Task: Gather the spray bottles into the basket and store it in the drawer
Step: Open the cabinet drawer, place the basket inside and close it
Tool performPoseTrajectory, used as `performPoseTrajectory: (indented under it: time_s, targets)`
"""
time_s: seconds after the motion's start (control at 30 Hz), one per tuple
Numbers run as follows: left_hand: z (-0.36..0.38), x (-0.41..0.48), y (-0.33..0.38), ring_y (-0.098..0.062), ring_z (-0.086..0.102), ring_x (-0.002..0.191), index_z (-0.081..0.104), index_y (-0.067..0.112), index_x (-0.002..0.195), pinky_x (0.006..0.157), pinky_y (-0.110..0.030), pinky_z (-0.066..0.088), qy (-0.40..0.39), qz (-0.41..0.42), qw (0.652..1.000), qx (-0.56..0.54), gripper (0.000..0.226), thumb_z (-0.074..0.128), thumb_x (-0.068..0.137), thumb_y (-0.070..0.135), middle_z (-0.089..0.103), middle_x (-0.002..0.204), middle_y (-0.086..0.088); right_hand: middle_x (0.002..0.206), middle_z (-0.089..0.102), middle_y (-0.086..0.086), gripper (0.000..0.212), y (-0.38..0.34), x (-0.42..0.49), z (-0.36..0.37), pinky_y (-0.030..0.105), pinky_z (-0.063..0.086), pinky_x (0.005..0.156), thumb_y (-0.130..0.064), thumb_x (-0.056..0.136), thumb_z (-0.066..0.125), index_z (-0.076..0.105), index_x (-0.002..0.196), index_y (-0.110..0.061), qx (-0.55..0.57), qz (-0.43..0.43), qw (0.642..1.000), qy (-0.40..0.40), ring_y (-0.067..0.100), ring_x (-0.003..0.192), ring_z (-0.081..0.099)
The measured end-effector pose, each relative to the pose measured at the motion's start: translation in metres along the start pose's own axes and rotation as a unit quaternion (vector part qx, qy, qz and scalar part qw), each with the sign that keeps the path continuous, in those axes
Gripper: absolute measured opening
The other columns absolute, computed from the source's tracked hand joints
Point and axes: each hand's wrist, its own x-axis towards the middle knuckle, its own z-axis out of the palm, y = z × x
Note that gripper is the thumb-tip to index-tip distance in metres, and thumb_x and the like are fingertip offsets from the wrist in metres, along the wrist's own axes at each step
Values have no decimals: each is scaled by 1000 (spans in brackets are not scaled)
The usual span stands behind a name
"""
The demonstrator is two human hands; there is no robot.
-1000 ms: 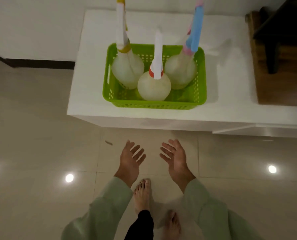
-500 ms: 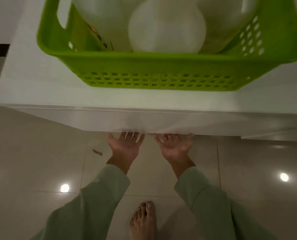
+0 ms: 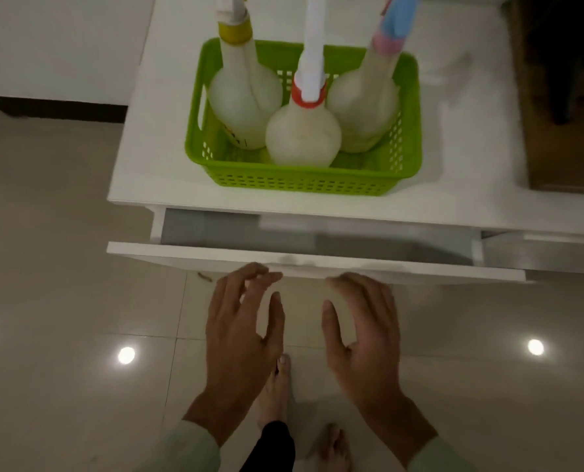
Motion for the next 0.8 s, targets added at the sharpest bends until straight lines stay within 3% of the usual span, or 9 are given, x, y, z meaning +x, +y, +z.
performPoseTrajectory:
  time_s: [0.07,0.17,0.23,0.33,0.47,0.6,0.8]
  targets:
    - [-13,17,16,-15,41,134,52,23,134,112,-28,31,-17,45,996,77,40,56,94,26,47,141,0,137,54,4,44,-6,21,-17,37,34,114,-25,95,55,52,139,-17,-116,5,991,-62,23,132,45]
    - [-14,34,28,-27,40,139,50,16,139,117,-45,29,-134,33,977,164,43,54,98,26,48,145,-9,143,48,9,50,-4,35,-19,48,18,123,-28,101,48,41,148,-16,-231,30,955,-185,30,139,38]
    - [-11,32,28,-27,43,135,49,16,140,117,-46,28,-179,29,962,203,42,50,99,25,53,141,-7,135,52,7,46,0,34,-20,47,19,122,-23,100,47,44,145,-17,-240,23,951,-192,29,133,43]
    - [-13,25,27,-26,48,130,51,15,138,116,-45,31,-182,24,962,205,41,53,97,18,57,135,-7,125,59,5,45,-1,29,-24,47,27,119,-14,95,54,51,139,-17,-236,18,955,-181,28,124,50]
    - [-19,0,31,-27,47,131,47,12,141,119,-44,30,-196,26,960,198,48,57,94,12,55,138,-9,129,58,5,53,-8,7,-32,46,24,121,-9,90,58,48,142,-17,-225,21,950,-215,26,127,48]
    - [-29,-33,32,-30,32,146,35,13,150,124,-44,20,-226,9,955,190,58,54,96,13,42,152,-12,133,56,6,59,-17,-21,-42,47,23,121,-3,86,57,47,143,-15,-211,25,946,-244,28,128,47]
    - [-40,-86,32,-30,9,155,18,15,157,127,-44,6,-263,-17,947,182,64,48,100,14,22,163,-13,120,64,7,58,-27,-64,-51,46,40,108,2,76,67,59,131,-14,-197,30,949,-244,30,114,58]
